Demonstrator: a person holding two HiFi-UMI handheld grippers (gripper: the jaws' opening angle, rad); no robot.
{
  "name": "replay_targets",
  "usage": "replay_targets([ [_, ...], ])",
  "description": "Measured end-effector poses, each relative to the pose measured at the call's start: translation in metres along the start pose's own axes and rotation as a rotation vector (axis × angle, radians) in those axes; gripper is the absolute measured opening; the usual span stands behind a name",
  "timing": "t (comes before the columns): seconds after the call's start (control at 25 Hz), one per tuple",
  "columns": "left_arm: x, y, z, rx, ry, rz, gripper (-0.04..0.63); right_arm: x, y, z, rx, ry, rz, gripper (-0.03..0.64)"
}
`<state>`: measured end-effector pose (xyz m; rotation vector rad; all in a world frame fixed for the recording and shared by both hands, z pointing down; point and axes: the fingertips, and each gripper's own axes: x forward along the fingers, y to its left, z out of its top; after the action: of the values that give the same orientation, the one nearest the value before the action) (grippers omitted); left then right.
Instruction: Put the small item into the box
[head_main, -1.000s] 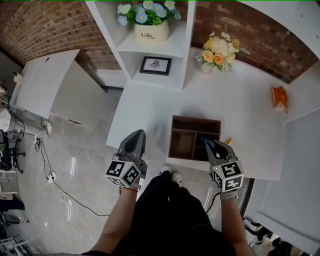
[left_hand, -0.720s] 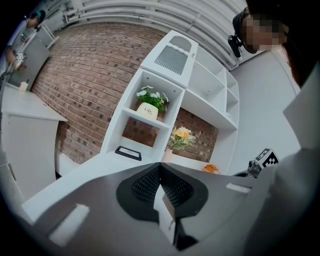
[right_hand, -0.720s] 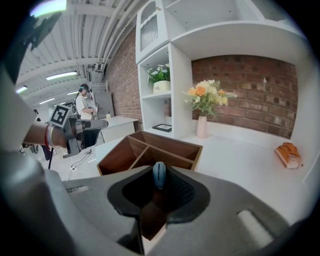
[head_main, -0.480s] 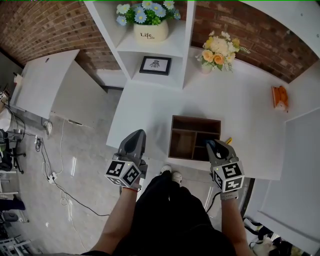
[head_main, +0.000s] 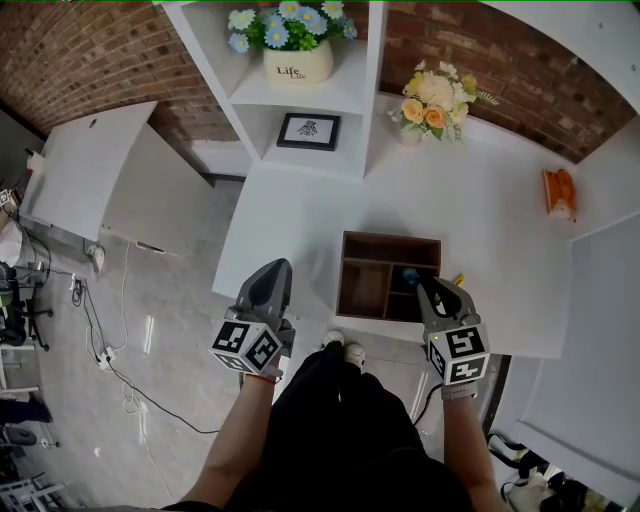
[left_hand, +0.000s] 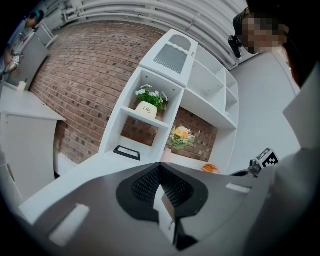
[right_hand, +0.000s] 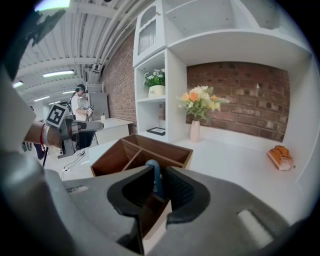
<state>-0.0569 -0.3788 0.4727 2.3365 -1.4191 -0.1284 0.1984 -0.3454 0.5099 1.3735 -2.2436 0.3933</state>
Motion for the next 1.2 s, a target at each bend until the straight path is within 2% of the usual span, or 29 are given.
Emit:
replay_targets([
  [0.48, 0.003, 0.002, 0.003, 0.003, 0.003, -0.008, 0.003, 0.001, 0.001, 0.002, 0.024, -0.017, 0.012, 0.072],
  [0.64, 0.004, 0.000, 0.003, 0.006, 0.004, -0.016, 0.003, -0.001, 0.004, 0.008, 0.028, -0.050, 0.026, 0.071],
  [0.84, 0.007, -0.004, 0.004, 0.012, 0.004, -0.029, 0.003, -0.007, 0.003, 0.015, 0.021, -0.094, 0.019, 0.006],
  [1.2, 0.012, -0.014, 0.008, 0.029, -0.002, -0.058, 0.003, -0.022, -0.003, 0.031, 0.024, -0.178, 0.011, 0.003],
])
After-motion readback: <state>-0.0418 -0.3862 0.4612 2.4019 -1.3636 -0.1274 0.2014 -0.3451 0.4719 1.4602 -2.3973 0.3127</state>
